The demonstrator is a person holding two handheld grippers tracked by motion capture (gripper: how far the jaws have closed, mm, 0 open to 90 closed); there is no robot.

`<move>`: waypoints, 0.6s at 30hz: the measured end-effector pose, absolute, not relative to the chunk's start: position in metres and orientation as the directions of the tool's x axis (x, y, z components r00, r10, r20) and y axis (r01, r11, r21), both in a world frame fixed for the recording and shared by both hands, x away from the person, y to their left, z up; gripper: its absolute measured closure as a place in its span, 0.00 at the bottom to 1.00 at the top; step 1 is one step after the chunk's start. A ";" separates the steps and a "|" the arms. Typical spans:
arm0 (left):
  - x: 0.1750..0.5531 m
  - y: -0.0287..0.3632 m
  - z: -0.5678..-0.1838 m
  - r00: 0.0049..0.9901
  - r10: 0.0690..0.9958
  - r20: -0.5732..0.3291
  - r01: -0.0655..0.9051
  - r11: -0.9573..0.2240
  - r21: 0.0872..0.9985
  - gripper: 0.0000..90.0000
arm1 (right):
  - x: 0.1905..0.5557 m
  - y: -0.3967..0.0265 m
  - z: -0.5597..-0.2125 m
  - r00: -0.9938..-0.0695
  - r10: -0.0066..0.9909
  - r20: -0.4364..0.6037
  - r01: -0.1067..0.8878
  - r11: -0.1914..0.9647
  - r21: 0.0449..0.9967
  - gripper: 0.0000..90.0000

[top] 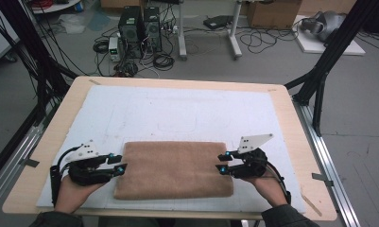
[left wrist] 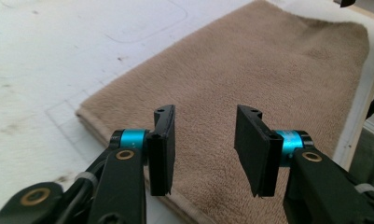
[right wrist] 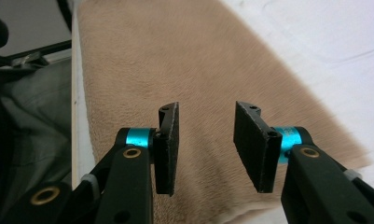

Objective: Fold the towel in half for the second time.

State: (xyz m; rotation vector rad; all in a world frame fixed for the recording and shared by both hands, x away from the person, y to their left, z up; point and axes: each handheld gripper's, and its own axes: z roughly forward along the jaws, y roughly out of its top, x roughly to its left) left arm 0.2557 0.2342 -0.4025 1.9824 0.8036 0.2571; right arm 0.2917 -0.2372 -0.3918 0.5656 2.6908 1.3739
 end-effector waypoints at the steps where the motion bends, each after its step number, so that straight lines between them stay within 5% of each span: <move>1: 0.257 0.232 -0.407 0.762 0.632 -0.141 0.440 -0.346 0.828 0.66 | 0.291 -0.235 -0.398 -0.932 0.346 0.109 0.294 0.542 0.787 0.67; 7: 0.276 0.226 -0.418 0.730 0.670 -0.135 0.467 -0.344 0.814 0.66 | 0.298 -0.232 -0.413 -0.925 0.373 0.072 0.292 0.575 0.765 0.66; 13: 0.300 0.216 -0.432 0.702 0.711 -0.034 0.480 -0.438 0.761 0.64 | 0.324 -0.231 -0.418 -0.885 0.465 -0.007 0.300 0.582 0.756 0.60; 16: 0.300 0.209 -0.435 0.711 0.703 0.012 0.449 -0.467 0.762 0.90 | 0.338 -0.229 -0.427 -0.857 0.515 -0.016 0.335 0.581 0.742 0.62; 18: 0.300 0.205 -0.432 0.704 0.710 0.029 0.448 -0.476 0.757 0.95 | 0.345 -0.226 -0.436 -0.867 0.498 0.025 0.360 0.591 0.722 0.79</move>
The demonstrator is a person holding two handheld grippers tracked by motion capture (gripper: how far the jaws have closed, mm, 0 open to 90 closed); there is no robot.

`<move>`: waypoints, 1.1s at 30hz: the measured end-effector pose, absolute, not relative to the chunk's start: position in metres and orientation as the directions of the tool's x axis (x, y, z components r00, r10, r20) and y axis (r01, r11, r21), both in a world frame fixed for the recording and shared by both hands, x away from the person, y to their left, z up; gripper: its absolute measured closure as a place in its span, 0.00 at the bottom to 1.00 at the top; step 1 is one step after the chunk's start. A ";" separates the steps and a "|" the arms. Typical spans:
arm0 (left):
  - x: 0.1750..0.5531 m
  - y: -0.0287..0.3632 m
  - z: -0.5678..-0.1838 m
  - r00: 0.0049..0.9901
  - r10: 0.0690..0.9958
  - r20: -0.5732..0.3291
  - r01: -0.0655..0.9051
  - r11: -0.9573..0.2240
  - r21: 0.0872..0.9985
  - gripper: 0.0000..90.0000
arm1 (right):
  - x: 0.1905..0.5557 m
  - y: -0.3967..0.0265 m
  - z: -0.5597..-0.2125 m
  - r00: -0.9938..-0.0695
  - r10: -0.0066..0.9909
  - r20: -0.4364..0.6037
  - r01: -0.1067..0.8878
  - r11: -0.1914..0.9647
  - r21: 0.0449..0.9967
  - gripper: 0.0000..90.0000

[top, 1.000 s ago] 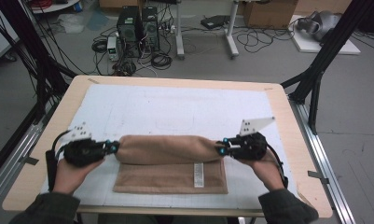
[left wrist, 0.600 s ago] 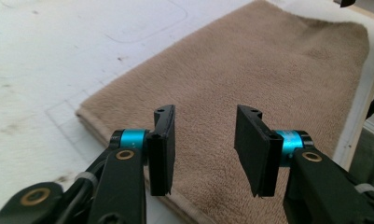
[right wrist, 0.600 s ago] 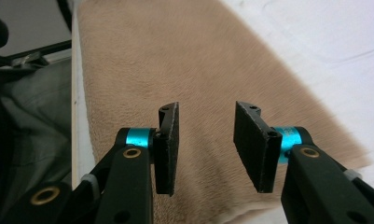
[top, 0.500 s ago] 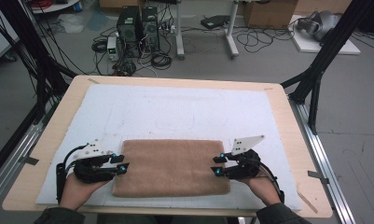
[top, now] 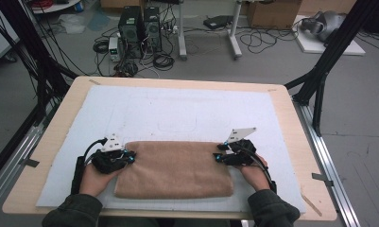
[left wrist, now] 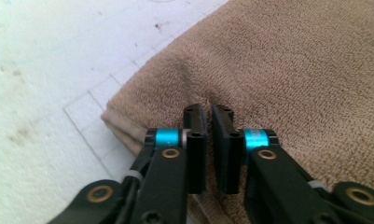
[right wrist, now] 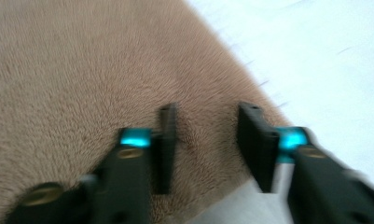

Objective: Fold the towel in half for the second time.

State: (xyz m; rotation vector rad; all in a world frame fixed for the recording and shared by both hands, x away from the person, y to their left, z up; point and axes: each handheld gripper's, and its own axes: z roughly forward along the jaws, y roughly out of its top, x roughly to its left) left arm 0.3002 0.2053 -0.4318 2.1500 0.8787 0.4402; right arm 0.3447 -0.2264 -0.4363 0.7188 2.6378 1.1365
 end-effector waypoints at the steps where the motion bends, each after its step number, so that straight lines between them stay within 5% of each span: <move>1: 0.300 0.206 -0.429 0.697 0.717 0.019 0.451 -0.459 0.766 0.95 | 0.346 -0.226 -0.435 -0.874 0.484 0.028 0.350 0.589 0.728 0.92; 10: 0.319 0.213 -0.394 0.649 0.761 -0.017 0.414 -0.335 0.846 0.95 | 0.355 -0.227 -0.382 -0.864 0.501 -0.058 0.283 0.577 0.766 0.94; 13: 0.332 0.210 -0.404 0.636 0.771 -0.018 0.455 -0.357 0.816 0.93 | 0.365 -0.227 -0.392 -0.850 0.525 -0.038 0.331 0.590 0.737 0.89; 16: 0.329 0.209 -0.409 0.663 0.749 -0.014 0.454 -0.387 0.802 0.79 | 0.371 -0.227 -0.407 -0.825 0.565 -0.020 0.383 0.585 0.715 0.68; 25: 0.311 0.218 -0.434 0.645 0.764 -0.019 0.497 -0.401 0.769 0.69 | 0.357 -0.234 -0.424 -0.841 0.540 0.033 0.391 0.564 0.728 0.66; 27: 0.308 0.220 -0.431 0.616 0.788 -0.004 0.507 -0.393 0.767 0.58 | 0.355 -0.234 -0.424 -0.838 0.544 0.046 0.406 0.566 0.717 0.63; 33: 0.281 0.232 -0.414 0.637 0.771 0.003 0.431 -0.359 0.828 0.56 | 0.319 -0.225 -0.406 -0.905 0.424 0.035 0.287 0.549 0.785 0.63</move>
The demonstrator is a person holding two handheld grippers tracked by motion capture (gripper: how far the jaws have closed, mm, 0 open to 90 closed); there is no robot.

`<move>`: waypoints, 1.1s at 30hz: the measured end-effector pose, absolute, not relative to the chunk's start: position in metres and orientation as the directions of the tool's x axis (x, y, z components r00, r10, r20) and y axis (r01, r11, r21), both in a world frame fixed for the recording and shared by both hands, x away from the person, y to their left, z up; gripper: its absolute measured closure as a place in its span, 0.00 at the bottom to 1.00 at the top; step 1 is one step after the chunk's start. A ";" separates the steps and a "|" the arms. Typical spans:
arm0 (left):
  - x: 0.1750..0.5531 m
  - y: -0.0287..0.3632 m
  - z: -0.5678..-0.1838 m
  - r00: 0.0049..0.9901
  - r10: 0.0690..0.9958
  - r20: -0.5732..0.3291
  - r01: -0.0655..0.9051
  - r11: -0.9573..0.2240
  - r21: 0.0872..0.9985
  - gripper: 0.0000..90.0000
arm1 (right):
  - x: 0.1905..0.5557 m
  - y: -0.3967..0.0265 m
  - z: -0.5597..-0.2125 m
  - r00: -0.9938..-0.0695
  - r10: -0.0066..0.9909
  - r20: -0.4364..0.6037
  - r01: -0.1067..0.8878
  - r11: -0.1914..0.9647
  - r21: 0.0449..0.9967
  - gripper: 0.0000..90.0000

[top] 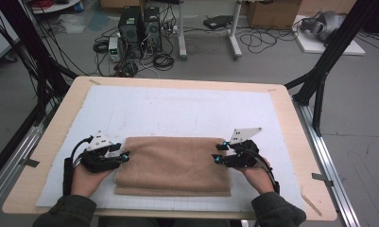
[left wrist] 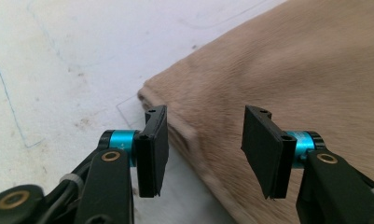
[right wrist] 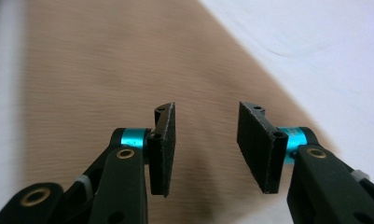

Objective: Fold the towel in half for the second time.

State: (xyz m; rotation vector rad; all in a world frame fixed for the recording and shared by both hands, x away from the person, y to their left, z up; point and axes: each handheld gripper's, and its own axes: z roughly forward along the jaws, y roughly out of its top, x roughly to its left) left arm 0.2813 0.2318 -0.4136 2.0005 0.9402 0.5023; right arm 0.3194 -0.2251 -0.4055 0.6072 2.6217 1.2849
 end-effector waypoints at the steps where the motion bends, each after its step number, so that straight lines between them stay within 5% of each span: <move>1: 0.277 0.232 -0.412 0.642 0.767 0.002 0.427 -0.359 0.830 0.57 | 0.314 -0.224 -0.407 -0.914 0.402 0.052 0.287 0.550 0.784 0.63; 8: 0.246 0.227 -0.424 0.719 0.695 -0.031 0.433 -0.412 0.802 0.64 | 0.282 -0.218 -0.422 -0.950 0.289 0.116 0.271 0.581 0.767 0.65; 14: 0.239 0.216 -0.437 0.783 0.620 -0.045 0.417 -0.469 0.778 0.95 | 0.276 -0.221 -0.438 -0.962 0.246 0.116 0.248 0.620 0.745 0.95; 23: 0.226 0.221 -0.434 0.804 0.592 -0.059 0.409 -0.477 0.778 0.99 | 0.276 -0.228 -0.425 -0.968 0.223 0.115 0.235 0.645 0.727 0.96; 25: 0.227 0.222 -0.436 0.799 0.596 -0.078 0.417 -0.456 0.786 0.98 | 0.275 -0.227 -0.433 -0.966 0.221 0.137 0.250 0.650 0.717 0.94; 28: 0.232 0.224 -0.429 0.787 0.613 -0.073 0.414 -0.436 0.799 0.85 | 0.279 -0.230 -0.430 -0.956 0.246 0.160 0.280 0.602 0.748 0.78; 33: 0.255 0.220 -0.413 0.761 0.649 0.000 0.373 -0.437 0.818 0.69 | 0.300 -0.234 -0.415 -0.932 0.351 0.088 0.288 0.573 0.768 0.59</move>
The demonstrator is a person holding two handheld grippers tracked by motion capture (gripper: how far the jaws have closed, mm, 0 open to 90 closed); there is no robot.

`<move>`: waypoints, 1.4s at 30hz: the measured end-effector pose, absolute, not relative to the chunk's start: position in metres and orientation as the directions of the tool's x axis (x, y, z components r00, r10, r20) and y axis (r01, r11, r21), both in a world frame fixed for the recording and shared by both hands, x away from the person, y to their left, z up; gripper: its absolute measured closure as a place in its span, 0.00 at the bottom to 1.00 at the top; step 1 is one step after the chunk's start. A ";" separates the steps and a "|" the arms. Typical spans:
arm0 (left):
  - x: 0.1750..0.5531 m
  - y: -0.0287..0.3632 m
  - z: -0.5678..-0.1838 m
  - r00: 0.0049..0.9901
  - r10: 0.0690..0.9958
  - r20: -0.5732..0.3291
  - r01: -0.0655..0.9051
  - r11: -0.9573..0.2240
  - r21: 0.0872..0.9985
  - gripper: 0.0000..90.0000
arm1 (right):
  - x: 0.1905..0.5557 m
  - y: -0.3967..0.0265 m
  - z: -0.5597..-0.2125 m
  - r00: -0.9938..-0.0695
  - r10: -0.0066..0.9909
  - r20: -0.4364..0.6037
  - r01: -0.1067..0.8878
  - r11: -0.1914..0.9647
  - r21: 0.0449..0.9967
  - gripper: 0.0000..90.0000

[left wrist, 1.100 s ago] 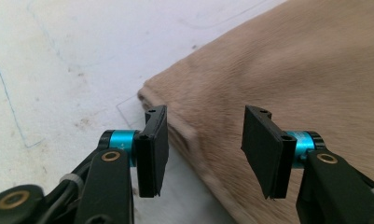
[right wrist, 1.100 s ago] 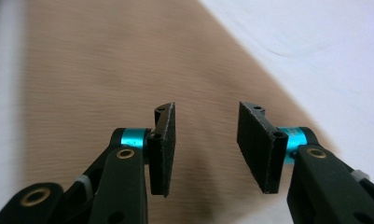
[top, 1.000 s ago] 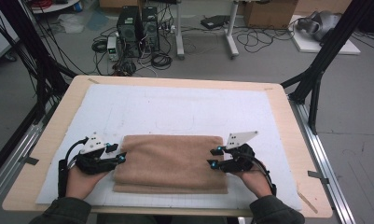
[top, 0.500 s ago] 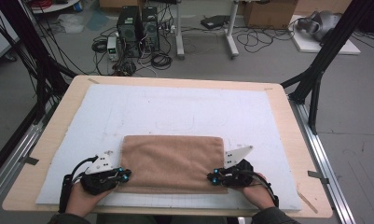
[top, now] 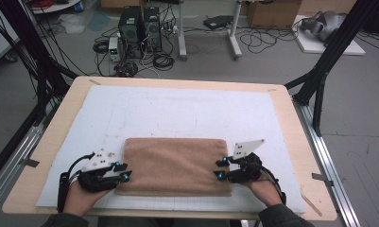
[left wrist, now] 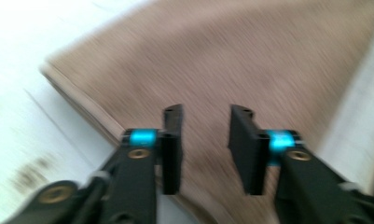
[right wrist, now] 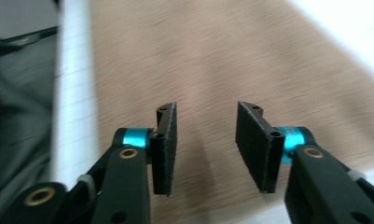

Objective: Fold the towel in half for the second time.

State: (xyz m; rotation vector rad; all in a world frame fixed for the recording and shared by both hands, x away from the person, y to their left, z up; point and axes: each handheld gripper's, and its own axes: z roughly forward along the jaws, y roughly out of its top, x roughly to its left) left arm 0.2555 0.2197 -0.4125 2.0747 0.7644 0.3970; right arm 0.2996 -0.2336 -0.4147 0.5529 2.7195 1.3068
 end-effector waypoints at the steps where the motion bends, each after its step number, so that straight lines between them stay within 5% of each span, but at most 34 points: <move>1: 0.262 0.217 -0.409 0.760 0.649 0.024 0.353 -0.443 0.824 0.67 | 0.306 -0.233 -0.412 -0.925 0.374 0.073 0.292 0.573 0.766 0.56; 9: 0.327 0.215 -0.415 0.659 0.752 0.031 0.428 -0.408 0.806 0.52 | 0.360 -0.228 -0.405 -0.869 0.494 0.037 0.350 0.561 0.750 0.46; 15: 0.355 0.222 -0.439 0.611 0.786 -0.094 0.568 -0.353 0.744 0.44 | 0.392 -0.234 -0.430 -0.824 0.559 0.093 0.452 0.550 0.702 0.42; 18: 0.357 0.221 -0.441 0.639 0.755 -0.148 0.577 -0.344 0.740 0.63 | 0.398 -0.232 -0.442 -0.826 0.533 0.180 0.493 0.532 0.688 0.52; 19: 0.355 0.220 -0.440 0.647 0.751 -0.133 0.565 -0.355 0.745 0.75 | 0.399 -0.231 -0.443 -0.834 0.513 0.205 0.493 0.523 0.695 0.72; 21: 0.355 0.219 -0.437 0.649 0.752 -0.116 0.558 -0.367 0.744 0.84 | 0.398 -0.228 -0.439 -0.869 0.453 0.199 0.449 0.551 0.704 0.87; 32: 0.398 0.222 -0.370 0.560 0.828 -0.018 0.453 -0.288 0.844 0.87 | 0.432 -0.217 -0.375 -0.840 0.540 0.054 0.383 0.519 0.765 0.89; 34: 0.410 0.223 -0.359 0.530 0.848 0.007 0.442 -0.283 0.851 0.84 | 0.445 -0.216 -0.361 -0.819 0.573 0.024 0.369 0.493 0.788 0.78; 36: 0.418 0.226 -0.357 0.474 0.880 -0.036 0.467 -0.216 0.857 0.61 | 0.454 -0.216 -0.356 -0.777 0.629 0.015 0.378 0.448 0.810 0.59; 42: 0.403 0.232 -0.375 0.525 0.850 -0.042 0.492 -0.263 0.830 0.60 | 0.454 -0.212 -0.373 -0.784 0.617 0.061 0.431 0.472 0.769 0.44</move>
